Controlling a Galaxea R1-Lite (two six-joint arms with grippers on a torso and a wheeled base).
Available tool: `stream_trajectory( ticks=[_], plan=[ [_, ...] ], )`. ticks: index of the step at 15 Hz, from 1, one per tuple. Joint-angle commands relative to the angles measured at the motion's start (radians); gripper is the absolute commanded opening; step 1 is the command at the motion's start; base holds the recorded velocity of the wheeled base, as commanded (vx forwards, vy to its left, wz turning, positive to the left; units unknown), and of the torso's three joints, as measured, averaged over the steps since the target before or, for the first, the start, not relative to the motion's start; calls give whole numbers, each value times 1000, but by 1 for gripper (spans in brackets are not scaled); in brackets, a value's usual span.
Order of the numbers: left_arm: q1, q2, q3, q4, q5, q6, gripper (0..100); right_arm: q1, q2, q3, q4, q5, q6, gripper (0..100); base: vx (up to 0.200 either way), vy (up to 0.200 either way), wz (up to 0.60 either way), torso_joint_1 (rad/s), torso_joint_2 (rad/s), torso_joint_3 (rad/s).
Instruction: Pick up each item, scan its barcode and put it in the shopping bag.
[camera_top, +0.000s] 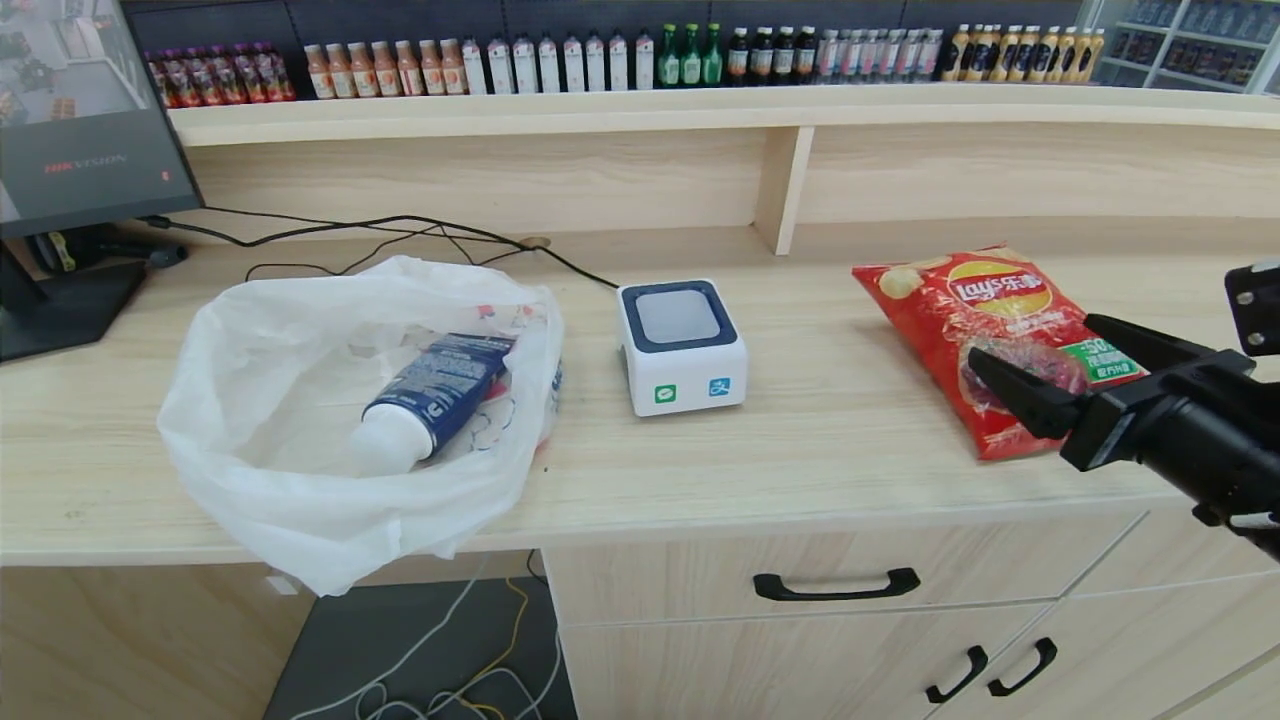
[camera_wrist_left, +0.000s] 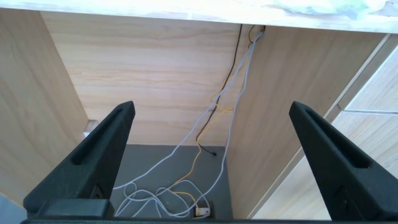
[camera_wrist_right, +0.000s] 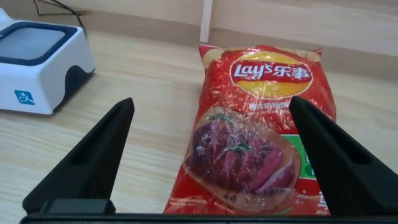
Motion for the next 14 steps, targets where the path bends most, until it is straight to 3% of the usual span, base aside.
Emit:
stream_trajectory(
  ticks=[1,4,5,6,9,14],
  plan=[
    [0,0,0,0,0,-2,100,0,-115,-121,179,-8,-3,100,0,0,0,0,0,0],
    [0,0,0,0,0,0,100,1,-170,-247,399,-10,-6,100,0,0,0,0,0,0],
    [0,0,0,0,0,0,100,1,-170,-247,399,-10,-6,100,0,0,0,0,0,0],
    [0,0,0,0,0,1,100,1,-193,-329,563,-8,-4,100,0,0,0,0,0,0],
    [0,0,0,0,0,1,100,1,-192,-468,799,-2,5,100,0,0,0,0,0,0],
    [0,0,0,0,0,1,100,3,-106,-721,1072,-3,43,100,0,0,0,0,0,0]
  ],
)
